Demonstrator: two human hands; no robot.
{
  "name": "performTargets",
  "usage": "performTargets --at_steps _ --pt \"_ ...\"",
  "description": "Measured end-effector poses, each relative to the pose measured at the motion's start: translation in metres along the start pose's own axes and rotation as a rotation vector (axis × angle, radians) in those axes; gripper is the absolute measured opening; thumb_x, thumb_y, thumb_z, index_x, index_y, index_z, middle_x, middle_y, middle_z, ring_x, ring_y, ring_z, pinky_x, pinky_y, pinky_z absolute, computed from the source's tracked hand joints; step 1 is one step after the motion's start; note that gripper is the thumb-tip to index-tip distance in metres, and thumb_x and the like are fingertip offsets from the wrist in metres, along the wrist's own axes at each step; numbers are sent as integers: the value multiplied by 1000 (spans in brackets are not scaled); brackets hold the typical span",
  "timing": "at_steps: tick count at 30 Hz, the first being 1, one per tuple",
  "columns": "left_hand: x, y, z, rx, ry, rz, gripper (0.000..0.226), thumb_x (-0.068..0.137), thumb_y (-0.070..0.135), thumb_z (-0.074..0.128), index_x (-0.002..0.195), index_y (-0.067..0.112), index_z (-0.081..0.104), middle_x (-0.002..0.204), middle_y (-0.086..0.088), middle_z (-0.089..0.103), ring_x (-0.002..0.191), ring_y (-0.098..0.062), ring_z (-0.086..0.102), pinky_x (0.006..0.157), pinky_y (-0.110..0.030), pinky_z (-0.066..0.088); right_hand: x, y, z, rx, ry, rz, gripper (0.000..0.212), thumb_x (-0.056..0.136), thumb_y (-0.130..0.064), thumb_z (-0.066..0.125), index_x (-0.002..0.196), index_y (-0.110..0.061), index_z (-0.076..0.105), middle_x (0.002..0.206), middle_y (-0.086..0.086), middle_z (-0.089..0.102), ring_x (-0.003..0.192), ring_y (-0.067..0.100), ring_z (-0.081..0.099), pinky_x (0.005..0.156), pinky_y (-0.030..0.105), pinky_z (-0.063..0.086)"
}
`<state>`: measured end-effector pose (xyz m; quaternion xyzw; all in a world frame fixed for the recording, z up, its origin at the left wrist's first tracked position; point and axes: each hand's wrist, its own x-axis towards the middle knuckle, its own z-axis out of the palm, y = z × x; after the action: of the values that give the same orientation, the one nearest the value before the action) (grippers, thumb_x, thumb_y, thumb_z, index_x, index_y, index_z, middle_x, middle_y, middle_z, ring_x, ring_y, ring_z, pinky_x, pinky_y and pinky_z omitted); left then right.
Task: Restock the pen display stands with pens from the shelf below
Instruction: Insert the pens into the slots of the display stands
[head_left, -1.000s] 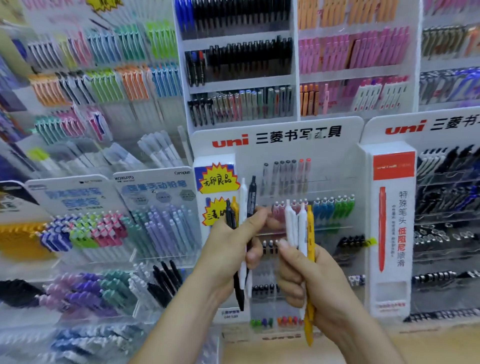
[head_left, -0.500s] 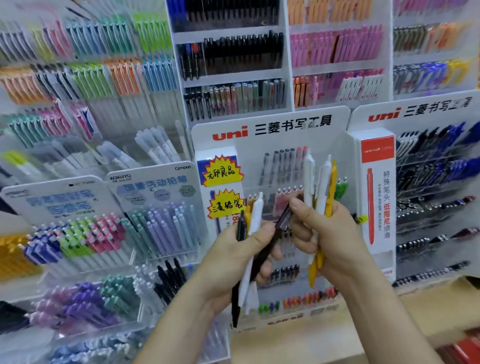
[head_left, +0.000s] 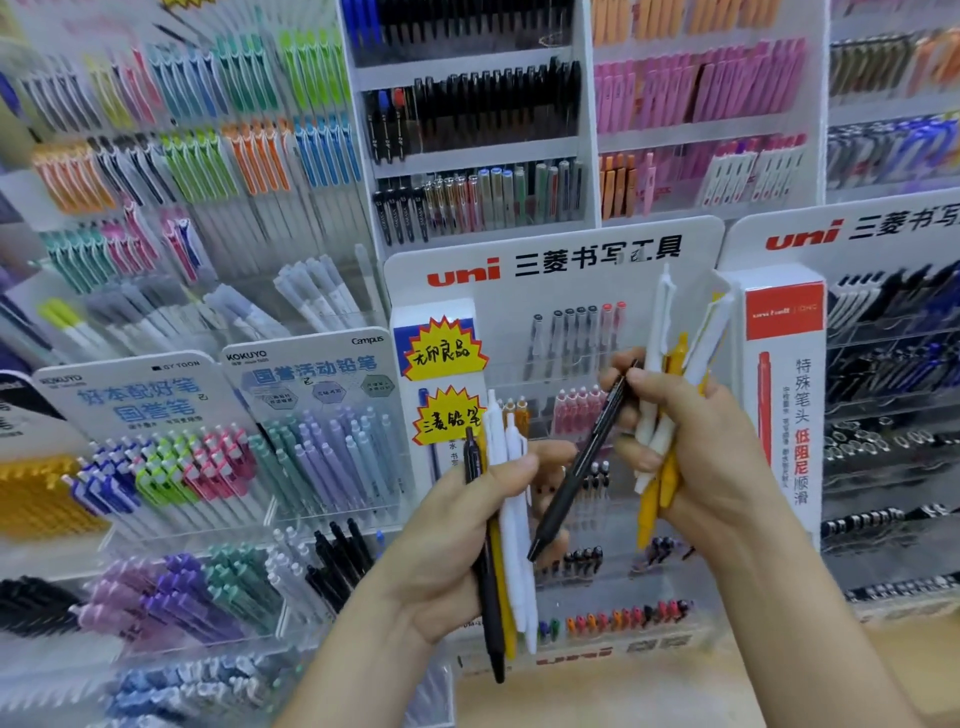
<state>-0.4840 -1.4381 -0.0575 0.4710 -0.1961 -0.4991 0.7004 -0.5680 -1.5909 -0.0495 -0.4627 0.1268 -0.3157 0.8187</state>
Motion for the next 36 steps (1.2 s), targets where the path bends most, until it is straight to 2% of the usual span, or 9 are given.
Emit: performTargets --at_steps 5,12,15,19,24,26,29,32,36 --pt "14 -9 12 -316 69 -23 26 85 14 58 101 0 72 70 -5 51 56 -13 49 59 -25 52 4 -2 -9 -234 43 -104 11 97 -10 51 93 -13 61 64 -1 55 59 14 51 43 21 39" --pt "30 -8 24 -163 230 73 27 90 18 56 112 5 62 88 -16 72 63 -21 69 54 -28 57 0 2 -18 -267 -13 -54 8 87 -20 59 92 -14 57 63 3 57 42 13 44 38 19 35" --pt "36 -7 25 -141 215 106 15 91 16 54 104 8 55 68 -8 61 46 -15 53 43 -24 46 1 5 -22 -196 -22 25 20 82 -24 61 97 -12 59 67 5 62 42 12 44 38 19 34" --pt "39 -9 35 -99 179 101 16 83 24 61 89 10 56 55 -2 41 38 -9 35 37 -18 32 2 9 -21 -39 -21 131 12 86 -24 60 85 -14 53 58 2 50 45 13 45 41 20 39" --pt "39 -6 40 224 378 305 34 65 37 85 61 15 60 48 -5 39 36 -15 30 42 -20 28 -3 14 -11 -465 -63 53 14 92 -19 65 92 -8 55 55 -3 56 43 15 49 41 24 41" --pt "36 -1 45 377 483 409 31 59 28 90 61 16 62 44 3 44 35 -13 35 41 -18 31 -2 19 -9 -663 -106 -23 10 88 -27 67 97 -25 65 66 -12 65 49 4 53 47 21 43" --pt "28 3 51 555 615 522 20 64 13 84 69 9 66 43 10 52 37 -3 45 44 -12 36 -5 26 -6 -992 -159 -110 29 82 -36 60 110 -39 64 87 -20 70 75 0 63 65 25 52" --pt "14 5 40 525 693 560 19 69 7 81 68 13 63 43 11 53 37 -1 45 43 -11 36 -10 28 6 -1225 -183 -207 29 87 -39 56 116 -35 56 87 -7 71 77 18 64 67 40 52" --pt "-16 13 15 431 713 567 22 66 9 80 77 17 63 50 10 54 37 -7 40 40 -17 34 -23 34 34 -1513 -248 -352 29 95 -37 52 123 -30 44 87 -1 67 81 28 64 60 36 44"
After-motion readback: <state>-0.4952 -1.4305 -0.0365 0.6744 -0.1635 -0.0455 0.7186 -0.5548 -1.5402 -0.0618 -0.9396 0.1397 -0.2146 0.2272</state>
